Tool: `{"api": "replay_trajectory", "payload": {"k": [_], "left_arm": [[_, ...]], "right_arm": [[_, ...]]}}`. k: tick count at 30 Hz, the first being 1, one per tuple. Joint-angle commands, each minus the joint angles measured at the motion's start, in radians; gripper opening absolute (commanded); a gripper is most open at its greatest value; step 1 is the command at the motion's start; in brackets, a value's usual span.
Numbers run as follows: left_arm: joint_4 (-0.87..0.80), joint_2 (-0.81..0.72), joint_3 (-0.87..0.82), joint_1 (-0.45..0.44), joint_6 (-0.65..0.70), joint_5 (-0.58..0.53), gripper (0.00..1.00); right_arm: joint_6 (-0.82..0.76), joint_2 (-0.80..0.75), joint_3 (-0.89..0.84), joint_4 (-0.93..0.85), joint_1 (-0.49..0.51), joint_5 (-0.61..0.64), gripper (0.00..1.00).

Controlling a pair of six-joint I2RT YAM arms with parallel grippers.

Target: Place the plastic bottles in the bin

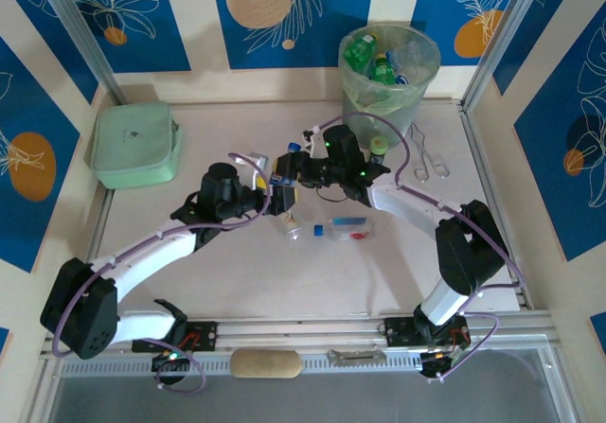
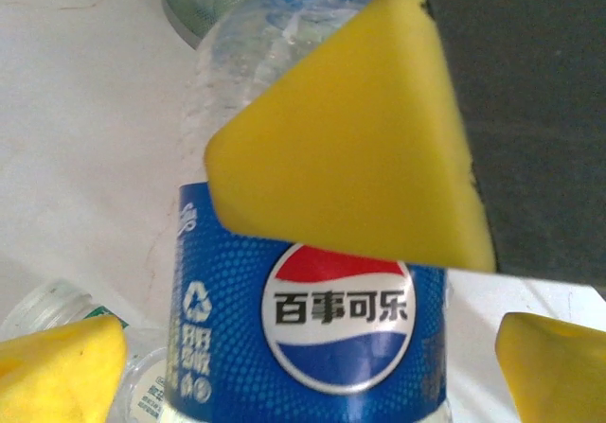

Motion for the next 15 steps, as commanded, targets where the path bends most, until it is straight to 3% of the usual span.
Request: {"api": "replay_trajectory", "payload": {"k": [1,6,15], "left_arm": [[-0.002,-0.067,-0.029,0.002,-0.019,-0.078,1.00],[-0.018,-0.150,-0.085,0.057,-0.050,-0.170,1.00],[-0.002,-0.183,-0.184,0.230,-0.221,-0.206,1.00]], "right_arm": [[-0.042,-0.050,-0.011,-0.031,-0.036,0.021,0.47],[-0.104,-0.113,-0.002,-0.110,-0.113,0.066,0.47],[-0.238,-0.229,0.095,-0.250,-0.282,0.159,0.47]]}}
